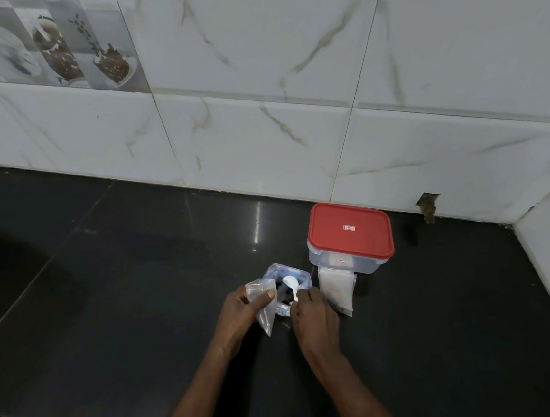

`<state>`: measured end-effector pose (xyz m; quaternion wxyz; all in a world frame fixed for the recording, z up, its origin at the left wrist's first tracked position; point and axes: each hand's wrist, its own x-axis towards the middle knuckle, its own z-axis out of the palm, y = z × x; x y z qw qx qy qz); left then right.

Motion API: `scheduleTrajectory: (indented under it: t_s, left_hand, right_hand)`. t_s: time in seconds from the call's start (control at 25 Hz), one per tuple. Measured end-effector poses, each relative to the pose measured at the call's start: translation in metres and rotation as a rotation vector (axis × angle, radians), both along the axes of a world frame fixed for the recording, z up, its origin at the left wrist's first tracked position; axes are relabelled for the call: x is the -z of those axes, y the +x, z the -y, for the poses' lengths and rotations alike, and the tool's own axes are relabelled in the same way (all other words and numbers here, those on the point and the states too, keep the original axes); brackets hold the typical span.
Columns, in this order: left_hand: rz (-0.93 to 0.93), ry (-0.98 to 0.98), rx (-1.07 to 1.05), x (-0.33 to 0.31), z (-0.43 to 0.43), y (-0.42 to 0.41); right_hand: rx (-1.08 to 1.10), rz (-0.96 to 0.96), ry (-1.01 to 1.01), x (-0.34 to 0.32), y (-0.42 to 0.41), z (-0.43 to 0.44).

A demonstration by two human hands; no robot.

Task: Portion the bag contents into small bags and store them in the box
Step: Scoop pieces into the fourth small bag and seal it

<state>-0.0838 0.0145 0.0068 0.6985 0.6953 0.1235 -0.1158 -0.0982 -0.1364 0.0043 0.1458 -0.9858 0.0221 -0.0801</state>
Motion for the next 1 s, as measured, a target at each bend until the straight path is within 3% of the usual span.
scheduleTrajectory:
  t_s: [0.44, 0.56, 0.72, 0.88, 1.0]
  left_hand:
    - [0.025, -0.160, -0.056, 0.015, 0.006, -0.001]
    - [0.045, -0.168, -0.069, 0.017, 0.010, -0.005]
    - [0.068, -0.169, -0.081, 0.021, 0.013, -0.008]
    - [0.081, -0.156, -0.086, 0.020, 0.016, -0.011]
    - [0.079, -0.155, -0.094, 0.021, 0.017, -0.014]
  right_hand:
    - [-0.244, 0.195, -0.138, 0.006, 0.001, 0.012]
    - [-0.195, 0.122, -0.151, 0.004, 0.001, 0.001]
    - [-0.075, 0.092, 0.010, -0.002, 0.013, 0.005]
    - [-0.115, 0.082, -0.112, 0.002, 0.003, 0.010]
    - [-0.140, 0.024, -0.090, 0.003, -0.001, -0.001]
